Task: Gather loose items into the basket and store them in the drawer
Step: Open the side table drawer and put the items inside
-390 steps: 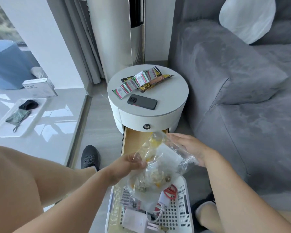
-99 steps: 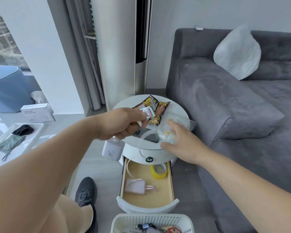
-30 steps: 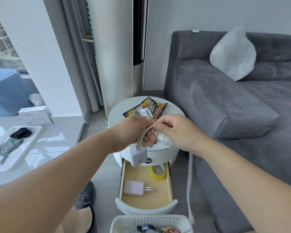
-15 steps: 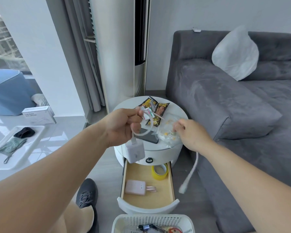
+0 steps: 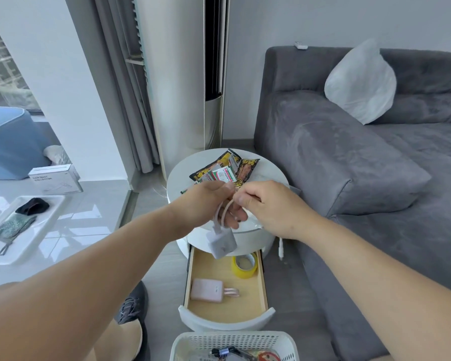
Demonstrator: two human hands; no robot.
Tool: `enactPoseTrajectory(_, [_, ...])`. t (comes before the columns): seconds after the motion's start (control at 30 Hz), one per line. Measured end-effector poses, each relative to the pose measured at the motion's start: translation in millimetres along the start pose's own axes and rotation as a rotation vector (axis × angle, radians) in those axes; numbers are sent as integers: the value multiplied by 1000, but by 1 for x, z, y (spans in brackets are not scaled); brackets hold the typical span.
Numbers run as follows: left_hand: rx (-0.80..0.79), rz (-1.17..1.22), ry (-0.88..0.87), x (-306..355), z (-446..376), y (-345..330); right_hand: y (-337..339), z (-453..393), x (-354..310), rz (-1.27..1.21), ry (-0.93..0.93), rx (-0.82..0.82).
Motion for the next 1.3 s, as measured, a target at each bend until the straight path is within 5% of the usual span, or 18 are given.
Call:
enactPoseTrajectory(0.13, [-53,0,21,-1,-2,-7,15,-3,13,-88,-66,127])
enactPoseTrajectory(0.4, [-207,377,158,-6,-1,-4,19,-5,40,-506,-173,204])
enactPoseTrajectory(0.5, [-176,508,142,-6,-2,1,25,-5,45,-361,-193,243])
enactPoseTrajectory(0.67, [15,735,117,-10,-10,17,9,3,38,223,-171,145])
enactPoseTrajectory(0.83, [219,585,76,-11,-13,23,-31,6,13,591,6,-13])
enactPoseTrajectory(1.03, [161,540,90,-6,-11,5,-45,15,-19,912,218,-87])
enactPoseTrajectory(1.3, [245,255,58,-5,-6,6,-28,14,-25,509,226,54])
Point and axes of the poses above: each hand's wrist, its own z-axis away from the middle knuckle, its own y-axis out of the back of the hand, x = y × z, the point moved 7 cm from there along -z, towards the middle knuckle, and after that the axes turned 15 degrees about -z, right-handed, at the moved point
